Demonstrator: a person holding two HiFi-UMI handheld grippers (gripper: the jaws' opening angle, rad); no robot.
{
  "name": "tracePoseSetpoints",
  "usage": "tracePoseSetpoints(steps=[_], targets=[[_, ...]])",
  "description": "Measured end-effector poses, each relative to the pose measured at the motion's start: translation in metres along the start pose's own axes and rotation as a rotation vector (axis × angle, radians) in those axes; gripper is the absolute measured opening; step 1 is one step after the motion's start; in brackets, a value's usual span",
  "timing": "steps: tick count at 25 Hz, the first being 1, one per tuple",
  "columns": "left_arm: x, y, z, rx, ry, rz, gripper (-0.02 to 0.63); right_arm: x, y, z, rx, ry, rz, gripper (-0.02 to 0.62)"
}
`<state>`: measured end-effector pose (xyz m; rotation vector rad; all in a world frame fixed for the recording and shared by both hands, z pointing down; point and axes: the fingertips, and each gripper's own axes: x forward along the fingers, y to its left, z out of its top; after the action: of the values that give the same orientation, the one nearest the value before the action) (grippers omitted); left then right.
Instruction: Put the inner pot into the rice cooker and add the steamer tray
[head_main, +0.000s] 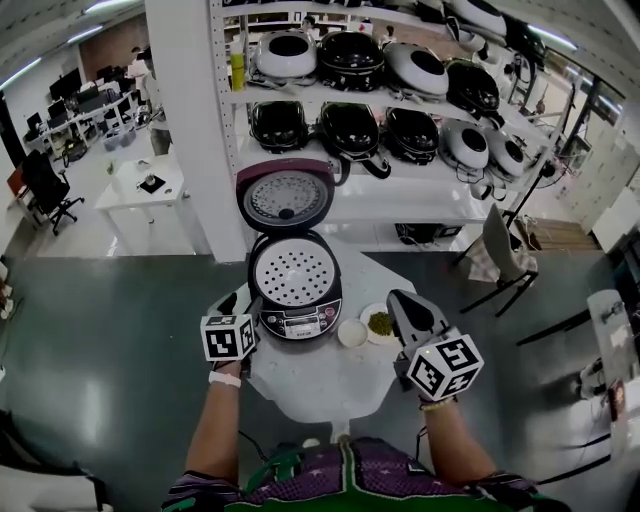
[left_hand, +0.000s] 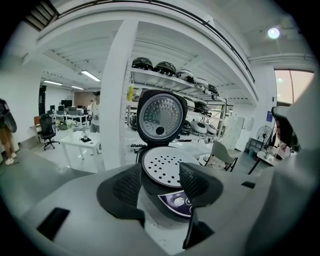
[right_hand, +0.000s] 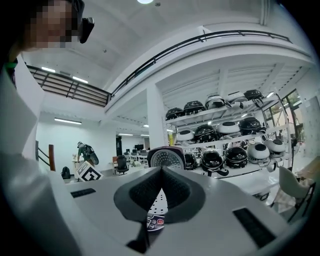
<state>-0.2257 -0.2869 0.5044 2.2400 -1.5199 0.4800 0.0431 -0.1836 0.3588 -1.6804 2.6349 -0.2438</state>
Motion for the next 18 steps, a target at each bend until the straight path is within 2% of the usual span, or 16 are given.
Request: tracePoseSetpoints(steps=[5, 10, 18], targets=[[-0.026, -0.001, -0.011, -0.001, -0.027, -0.008, 0.258, -0.018, 0.014, -0.007, -0.011, 0.024, -0.028, 0.006], [-0.058, -0.009, -0.018, -0.011, -0.060, -0.014, 0.258, -0.031, 0.027, -0.011, -0.018, 0.029, -0.021, 0.006], [-0.121, -0.052, -0.023, -0.037, -0.153, -0.015, 0.250, -0.047, 0.051, -0.007, -0.016, 0.013, 0.094, 0.006]])
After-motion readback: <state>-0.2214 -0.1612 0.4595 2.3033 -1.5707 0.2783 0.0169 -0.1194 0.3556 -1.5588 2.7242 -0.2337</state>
